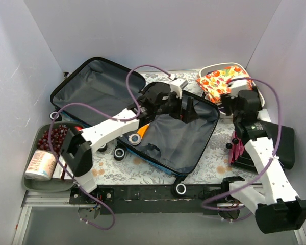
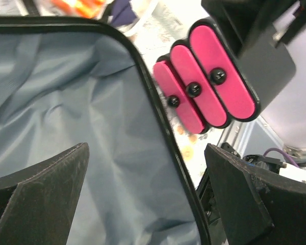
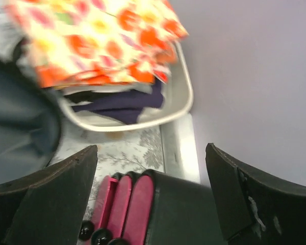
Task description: Open, take out, and arrange the luggage
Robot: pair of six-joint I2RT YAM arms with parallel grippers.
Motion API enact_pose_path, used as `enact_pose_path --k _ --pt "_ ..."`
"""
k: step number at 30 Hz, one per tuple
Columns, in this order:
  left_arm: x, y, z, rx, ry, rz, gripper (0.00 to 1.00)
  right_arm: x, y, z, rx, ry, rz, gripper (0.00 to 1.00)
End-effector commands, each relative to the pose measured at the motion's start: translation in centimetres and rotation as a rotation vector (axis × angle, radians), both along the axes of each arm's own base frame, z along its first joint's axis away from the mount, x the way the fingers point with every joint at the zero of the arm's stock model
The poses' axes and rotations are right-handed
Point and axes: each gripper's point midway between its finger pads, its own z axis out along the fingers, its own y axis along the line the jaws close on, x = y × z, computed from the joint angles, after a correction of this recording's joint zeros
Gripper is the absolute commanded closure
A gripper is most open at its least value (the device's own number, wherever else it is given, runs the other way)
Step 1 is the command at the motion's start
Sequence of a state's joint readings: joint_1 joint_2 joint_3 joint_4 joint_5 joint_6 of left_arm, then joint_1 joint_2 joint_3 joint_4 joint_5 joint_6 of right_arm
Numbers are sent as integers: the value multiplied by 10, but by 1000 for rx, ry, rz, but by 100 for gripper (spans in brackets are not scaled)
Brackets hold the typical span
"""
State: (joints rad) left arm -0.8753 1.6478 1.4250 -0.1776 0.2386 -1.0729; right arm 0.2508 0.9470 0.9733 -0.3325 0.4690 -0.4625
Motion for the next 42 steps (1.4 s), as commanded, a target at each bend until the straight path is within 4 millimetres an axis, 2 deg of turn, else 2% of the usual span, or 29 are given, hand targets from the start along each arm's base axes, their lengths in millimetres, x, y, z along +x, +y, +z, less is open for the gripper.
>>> enact_pose_path --k 1,2,4,5,6,7,8,9,10,11,12,13,14,15,16,17,18,20,21,23,24,28,30,34,39,42 --pt "-28 -50 29 -107 -2 -244 2 1 -70 23 332 -189 -410 6" --pt "-33 -58 31 -120 -10 -269 2 -1 -72 30 438 -240 -467 5" --pt "-57 -84 21 -114 -13 -352 2 -14 -92 29 531 -282 -593 5" --pt "-64 -95 26 -124 -37 -380 2 -16 -93 24 612 -302 -633 4" --pt "-76 -106 22 -129 -27 -404 2 -18 -92 20 648 -292 -637 4" --pt "-75 -115 1 -105 17 -399 2 -23 -98 14 674 -285 -667 4" --pt "-72 -124 9 -134 64 -377 2 -25 -99 10 738 -293 -699 4" --pt "-69 -130 5 -129 93 -360 2 -28 -100 7 766 -291 -719 3" --pt "-60 -141 -19 -100 142 -330 2 -33 -105 3 783 -299 -748 2" --pt "-59 -146 -25 -95 178 -326 2 -35 -106 -1 837 -323 -780 2" --pt "-58 -155 -16 -118 190 -330 2 -39 -104 -8 873 -326 -783 2" --pt "-57 -160 -24 -107 209 -332 2 -41 -105 -11 901 -336 -791 2" --pt "-54 -165 -47 -72 243 -318 2 -43 -104 -13 942 -350 -806 2" --pt "-53 -170 -45 -83 253 -317 2 -45 -104 -16 961 -354 -812 2" --pt "-52 -171 -51 -76 271 -311 2 -48 -106 -19 967 -358 -829 2" --pt "-50 -174 -67 -59 299 -295 2 -51 -107 -24 986 -351 -862 2" --pt "-50 -176 -71 -58 311 -295 3 -52 -108 -28 990 -342 -876 2" --pt "-49 -179 -80 -59 325 -295 13 -54 -110 -37 999 -323 -898 2" --pt "-53 -181 -88 -56 334 -321 20 -53 -108 -40 1007 -301 -894 2" --pt "-52 -182 -99 -51 315 -332 25 -53 -108 -47 1020 -287 -905 2" --pt "-53 -183 -111 -41 320 -342 31 -53 -107 -49 1025 -281 -906 2" --pt "-57 -189 -129 -33 329 -372 49 -51 -105 -57 1036 -264 -901 2" --pt "-65 -194 -130 -27 306 -390 48 -51 -106 -57 1032 -263 -901 2" --pt "-69 -203 -133 -4 239 -340 35 -52 -106 -58 1025 -263 -898 2" --pt "-49 -204 -127 9 179 -248 35 -53 -107 -57 1018 -270 -890 2" --pt "-46 -204 -128 17 147 -254 35 -52 -106 -59 1018 -269 -884 2"
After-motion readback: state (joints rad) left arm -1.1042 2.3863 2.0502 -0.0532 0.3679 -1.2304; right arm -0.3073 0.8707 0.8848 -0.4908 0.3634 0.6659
